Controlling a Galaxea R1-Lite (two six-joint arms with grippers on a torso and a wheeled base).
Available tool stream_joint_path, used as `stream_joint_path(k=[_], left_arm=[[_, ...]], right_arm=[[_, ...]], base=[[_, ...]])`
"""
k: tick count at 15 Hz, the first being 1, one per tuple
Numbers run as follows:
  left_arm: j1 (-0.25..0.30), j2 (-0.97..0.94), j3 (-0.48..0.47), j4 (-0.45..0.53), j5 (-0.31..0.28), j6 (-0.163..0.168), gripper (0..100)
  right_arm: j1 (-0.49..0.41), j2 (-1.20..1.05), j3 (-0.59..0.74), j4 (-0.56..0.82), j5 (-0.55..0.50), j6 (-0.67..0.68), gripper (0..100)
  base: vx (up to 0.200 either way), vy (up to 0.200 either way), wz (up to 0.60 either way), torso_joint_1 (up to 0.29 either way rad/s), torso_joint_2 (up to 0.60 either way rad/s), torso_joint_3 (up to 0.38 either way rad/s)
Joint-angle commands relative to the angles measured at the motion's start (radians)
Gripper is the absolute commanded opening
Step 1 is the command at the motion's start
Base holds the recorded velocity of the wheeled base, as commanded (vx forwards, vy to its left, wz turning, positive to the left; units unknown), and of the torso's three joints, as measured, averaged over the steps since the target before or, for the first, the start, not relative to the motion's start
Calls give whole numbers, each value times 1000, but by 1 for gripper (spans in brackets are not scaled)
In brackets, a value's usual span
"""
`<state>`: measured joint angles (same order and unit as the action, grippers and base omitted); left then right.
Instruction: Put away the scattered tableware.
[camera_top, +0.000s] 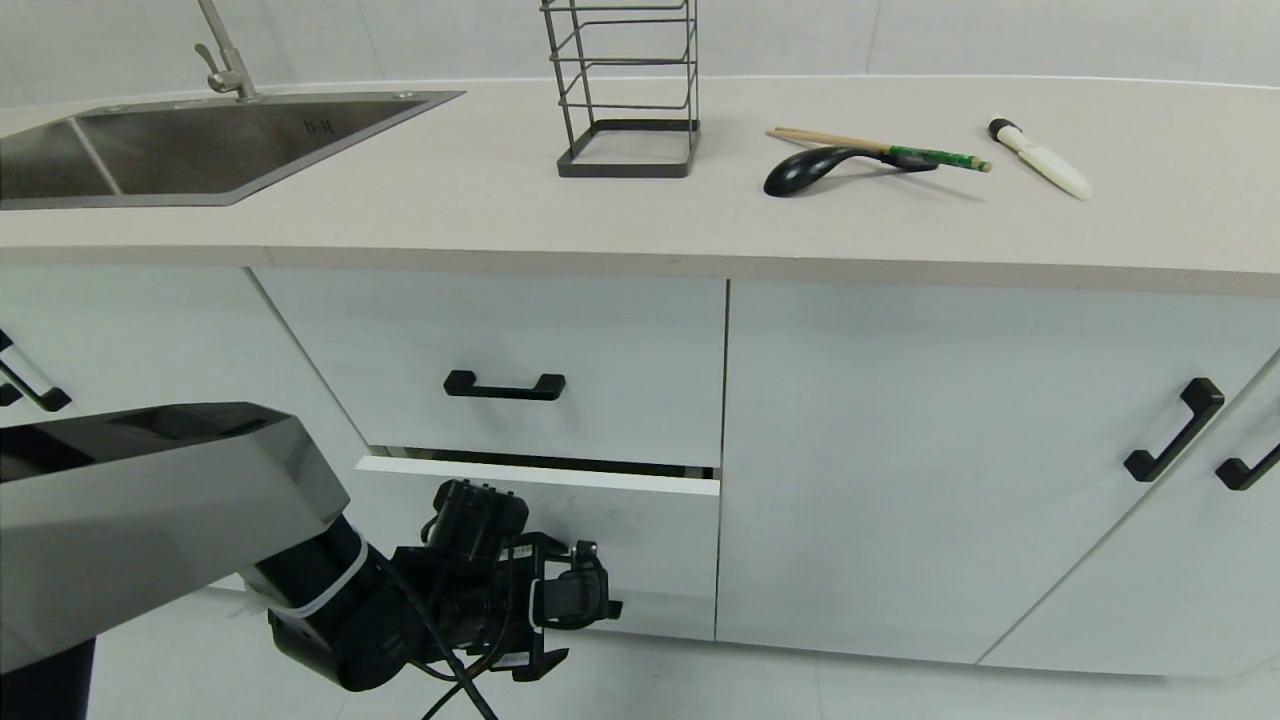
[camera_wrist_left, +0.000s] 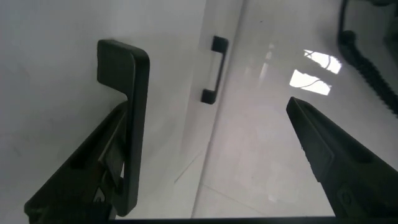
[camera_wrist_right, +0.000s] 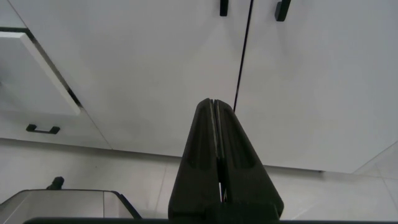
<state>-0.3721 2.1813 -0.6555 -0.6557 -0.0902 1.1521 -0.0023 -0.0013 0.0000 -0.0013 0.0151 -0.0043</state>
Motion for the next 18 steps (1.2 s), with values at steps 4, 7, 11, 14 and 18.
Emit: stream_joint_path(k=[4,7,11,14,18], left_arm=[[-1,-28,11,-12,3,0,100],[-13,-69,53,-13,3,0,100],[-45,-159,126,-12,3,-5,100],[-80,-265,191,-12,4,-9,100],[-94,-390,249,-12,4,-12,100]], right_arm=[[-1,1,0,0,0,0,0],[-1,1,0,0,0,0,0],[1,1,0,0,0,0,0],[-1,1,0,0,0,0,0],[-1,1,0,0,0,0,0]], base=[[0,0,0,0,0,0],[0,0,0,0,0,0],[0,0,0,0,0,0],[0,0,0,0,0,0],[0,0,0,0,0,0]])
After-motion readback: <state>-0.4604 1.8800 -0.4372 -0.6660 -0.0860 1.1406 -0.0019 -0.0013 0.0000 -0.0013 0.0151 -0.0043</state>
